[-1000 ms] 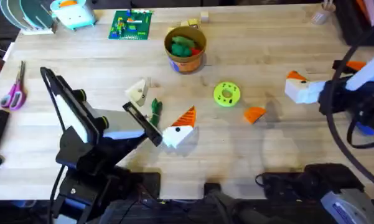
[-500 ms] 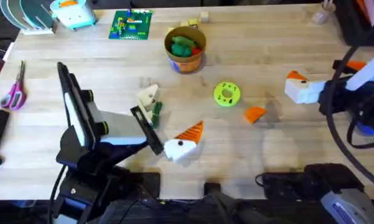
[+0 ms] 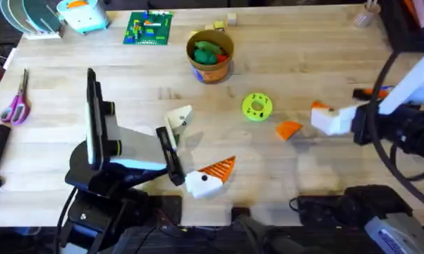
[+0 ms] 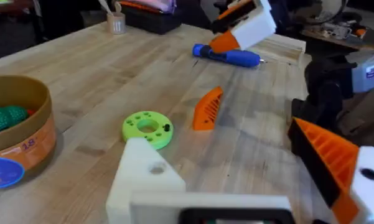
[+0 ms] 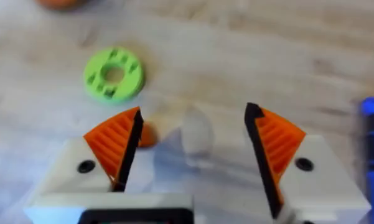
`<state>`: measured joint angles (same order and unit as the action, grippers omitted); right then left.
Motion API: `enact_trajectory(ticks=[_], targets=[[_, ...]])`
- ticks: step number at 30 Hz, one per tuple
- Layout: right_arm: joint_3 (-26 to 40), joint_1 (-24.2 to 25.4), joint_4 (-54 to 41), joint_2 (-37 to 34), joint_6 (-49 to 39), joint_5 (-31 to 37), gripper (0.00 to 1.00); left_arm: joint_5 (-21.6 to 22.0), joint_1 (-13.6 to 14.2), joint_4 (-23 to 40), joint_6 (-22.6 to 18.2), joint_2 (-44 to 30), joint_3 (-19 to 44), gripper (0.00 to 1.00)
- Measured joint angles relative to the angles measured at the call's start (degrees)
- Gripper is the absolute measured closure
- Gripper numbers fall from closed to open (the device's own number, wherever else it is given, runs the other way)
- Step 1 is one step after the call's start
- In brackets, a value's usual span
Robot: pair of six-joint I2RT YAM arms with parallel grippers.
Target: Pick up the gripper from the table and insert it into the empty holder that is missing its gripper. Then pick up a screw, insert it into the mounting hole, and use the screwdriver to tighten it. Finally, clean up the table by picking up the vegetable and placing it into the bucket.
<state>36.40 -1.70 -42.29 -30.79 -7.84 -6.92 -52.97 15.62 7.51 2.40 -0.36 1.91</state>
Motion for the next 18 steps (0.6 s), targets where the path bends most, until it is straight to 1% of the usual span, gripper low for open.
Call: enact_trajectory(ticks=[4,7,11,18], targets=[[4.72,-4.28,-9.28,-1.71,-0.40,-1.28,0.010,-0.04,0.00,0.00,0.19,0.00,0.00,0.009],[7.89,-7.49,-12.01,-2.10,-0.75,-1.53,0.010,-0.07,0.00,0.00,0.21,0.00,0.00,0.009],[8.34,-10.20,-14.72,-3.42,-0.70,-1.57,0.010,-0.20,0.00,0.02,0.21,0.00,0.00,0.009],[8.28,-12.22,-14.55,-14.11,-0.04,-1.68,0.009,-0.22,0.00,0.02,0.24,0.00,0.00,0.009]])
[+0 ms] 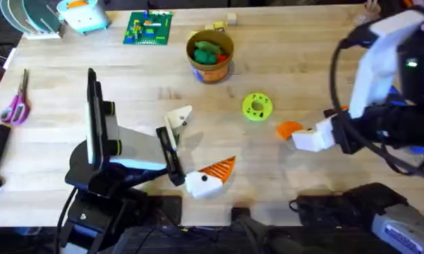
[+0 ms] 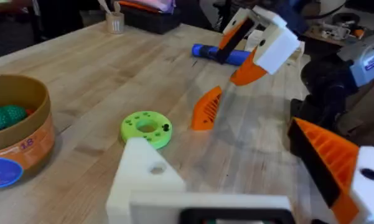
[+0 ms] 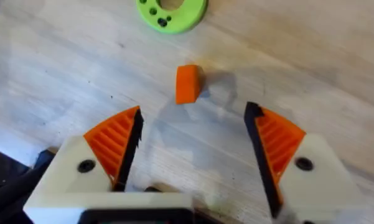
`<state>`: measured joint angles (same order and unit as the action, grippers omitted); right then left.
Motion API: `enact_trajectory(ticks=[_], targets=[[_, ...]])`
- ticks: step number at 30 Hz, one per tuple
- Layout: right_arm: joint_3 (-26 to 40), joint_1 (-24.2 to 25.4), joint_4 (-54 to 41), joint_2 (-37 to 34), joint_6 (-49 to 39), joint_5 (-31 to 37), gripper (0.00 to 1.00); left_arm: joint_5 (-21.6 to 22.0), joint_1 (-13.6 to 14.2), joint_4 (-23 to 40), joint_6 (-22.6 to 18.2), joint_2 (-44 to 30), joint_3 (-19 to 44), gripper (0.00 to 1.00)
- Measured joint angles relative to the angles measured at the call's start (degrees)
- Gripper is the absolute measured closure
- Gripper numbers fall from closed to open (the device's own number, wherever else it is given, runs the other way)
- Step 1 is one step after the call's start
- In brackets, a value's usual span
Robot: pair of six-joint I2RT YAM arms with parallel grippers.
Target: Pick up the gripper from the table and insert it into the empty holder that is missing its gripper. Then pick up a screw, insert it into the mounting hole, and use the screwdriver to tighten it. Finally, clean up the table by picking up the vegetable and placing it into the bucket.
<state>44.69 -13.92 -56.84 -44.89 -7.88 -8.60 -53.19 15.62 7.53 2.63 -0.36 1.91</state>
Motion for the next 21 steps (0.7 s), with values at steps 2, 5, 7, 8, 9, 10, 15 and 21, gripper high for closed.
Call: enact_trajectory(ticks=[2,5,7,8,9,10,15,21], targets=[[-0.02,-0.76,0.59,-3.82,0.03,-0.03,0.010,0.00,0.00,0.00,-0.02,0.00,0.00,0.009],[-0.12,-2.55,2.12,-8.90,0.18,-0.02,0.010,0.00,0.00,0.00,0.00,0.00,0.00,0.009],[-0.15,-3.81,2.84,-11.37,0.18,-0.04,0.010,0.00,0.00,0.00,0.00,0.00,0.00,0.009],[-0.15,-4.42,3.03,-12.59,0.18,-0.02,0.010,0.00,0.00,0.00,0.00,0.00,0.00,0.009],[-0.17,-4.84,3.12,-13.61,0.18,-0.02,0.010,0.00,0.00,0.00,-0.01,0.00,0.00,0.009],[-0.17,-5.18,3.25,-14.70,0.18,-0.02,0.010,0.00,0.00,0.00,0.00,0.00,0.00,0.009],[-0.17,-5.41,4.81,-19.03,0.20,0.00,0.204,0.00,0.00,0.00,0.00,0.00,0.00,0.009],[-0.17,-5.41,4.94,-19.96,0.27,0.00,0.400,0.00,0.00,0.00,0.00,0.00,0.00,0.009]])
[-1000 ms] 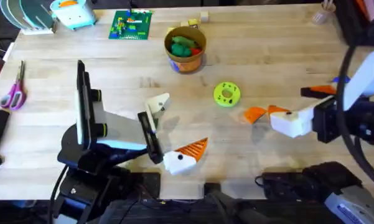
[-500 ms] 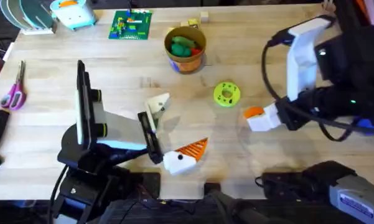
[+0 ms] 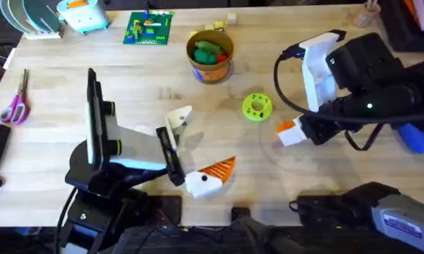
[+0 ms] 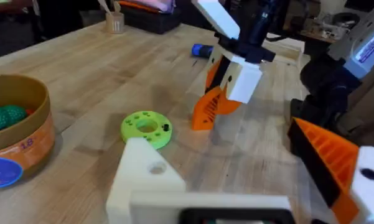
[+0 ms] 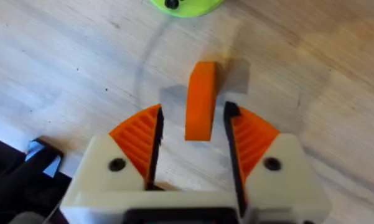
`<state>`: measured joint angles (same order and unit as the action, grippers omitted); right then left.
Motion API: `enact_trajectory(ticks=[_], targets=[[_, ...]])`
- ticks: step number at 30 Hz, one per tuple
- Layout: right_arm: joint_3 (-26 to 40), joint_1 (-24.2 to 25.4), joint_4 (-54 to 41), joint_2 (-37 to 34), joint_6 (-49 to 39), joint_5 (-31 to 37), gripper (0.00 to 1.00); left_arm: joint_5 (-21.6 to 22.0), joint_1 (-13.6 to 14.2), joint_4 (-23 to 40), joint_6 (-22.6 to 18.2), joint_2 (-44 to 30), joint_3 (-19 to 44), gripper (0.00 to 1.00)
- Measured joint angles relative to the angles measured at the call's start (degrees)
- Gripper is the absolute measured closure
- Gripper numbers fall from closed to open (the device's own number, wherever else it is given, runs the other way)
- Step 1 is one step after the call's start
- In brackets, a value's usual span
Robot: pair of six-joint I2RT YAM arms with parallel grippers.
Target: Pick up the gripper from the table and insert it into the empty holder that is missing its gripper. Then pick up a screw, insert it into the mounting hole, and use the screwdriver to tighten it. Finally, clean up the table by picking up the vegetable and placing it into the bucket.
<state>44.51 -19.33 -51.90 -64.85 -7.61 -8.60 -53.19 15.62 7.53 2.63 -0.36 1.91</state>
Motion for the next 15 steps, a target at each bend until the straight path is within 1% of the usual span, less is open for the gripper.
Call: enact_trajectory(ticks=[3,4,5,7,8,9,13,15], targets=[[0.00,0.00,-0.03,0.01,0.06,0.00,0.563,0.00,0.00,0.00,0.00,0.00,0.00,0.009],[0.00,0.00,-0.11,0.01,0.08,0.01,0.630,0.00,0.00,0.00,0.00,0.00,0.00,0.009],[0.00,0.00,-0.24,0.01,0.12,0.00,0.722,0.00,0.00,0.00,0.00,0.00,0.00,0.009],[0.27,0.00,-0.56,0.01,0.29,0.16,0.954,0.00,0.00,0.00,0.00,0.00,0.00,0.009],[0.55,0.00,-0.95,0.01,0.30,0.17,0.982,0.00,0.00,0.00,0.00,0.00,0.00,0.009],[0.85,0.00,-1.49,0.01,0.32,0.16,0.989,0.00,0.00,0.00,0.00,0.00,0.00,0.009],[4.15,0.00,-5.67,0.13,0.94,0.06,0.988,-0.01,0.00,0.00,0.00,0.00,0.00,0.009],[5.90,0.00,-6.08,1.35,1.35,-0.87,0.988,0.00,0.00,0.00,0.00,0.00,0.00,0.009]])
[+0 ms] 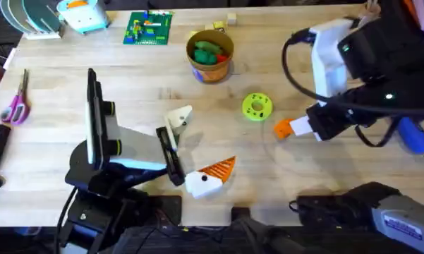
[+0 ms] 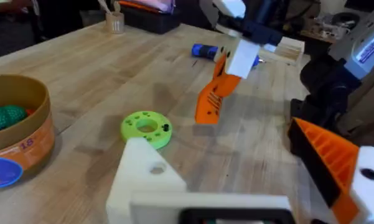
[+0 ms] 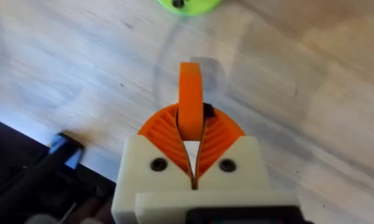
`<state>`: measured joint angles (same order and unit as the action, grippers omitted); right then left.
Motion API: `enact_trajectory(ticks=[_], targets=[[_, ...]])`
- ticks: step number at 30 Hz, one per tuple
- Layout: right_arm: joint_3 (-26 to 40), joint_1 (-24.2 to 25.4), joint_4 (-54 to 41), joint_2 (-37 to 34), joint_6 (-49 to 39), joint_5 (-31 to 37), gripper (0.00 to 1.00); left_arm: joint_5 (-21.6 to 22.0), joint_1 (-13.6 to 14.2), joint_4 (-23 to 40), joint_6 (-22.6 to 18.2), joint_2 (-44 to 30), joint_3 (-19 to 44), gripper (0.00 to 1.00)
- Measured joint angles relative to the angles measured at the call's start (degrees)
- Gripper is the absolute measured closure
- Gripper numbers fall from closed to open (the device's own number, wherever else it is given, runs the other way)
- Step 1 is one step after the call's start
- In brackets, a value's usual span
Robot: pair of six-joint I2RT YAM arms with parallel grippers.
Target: Pick up the gripper from the table and insert it into the empty holder that is missing its gripper. Then pick up a screw, insert it into the mounting hole, and use the screwdriver to tighten it. Finally, clean up the table by picking up the vegetable and placing it into the bucket.
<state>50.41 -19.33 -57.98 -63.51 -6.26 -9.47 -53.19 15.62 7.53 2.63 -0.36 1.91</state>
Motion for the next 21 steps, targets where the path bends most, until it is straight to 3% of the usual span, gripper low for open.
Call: enact_trajectory(ticks=[5,9,15,21], targets=[[0.96,0.00,6.88,5.84,2.83,-7.56,0.989,-0.01,0.00,0.00,0.00,0.00,0.00,0.009],[1.09,-0.02,17.93,7.23,11.43,-14.70,0.989,0.00,0.00,0.00,0.00,0.00,0.00,0.009],[-1.03,-0.23,34.00,2.68,25.62,-29.70,0.989,-0.02,0.00,0.00,0.00,0.00,0.00,0.009],[-3.33,-0.71,36.08,-5.43,33.23,-43.42,0.990,-0.02,0.00,0.00,0.00,0.00,0.00,0.009]])
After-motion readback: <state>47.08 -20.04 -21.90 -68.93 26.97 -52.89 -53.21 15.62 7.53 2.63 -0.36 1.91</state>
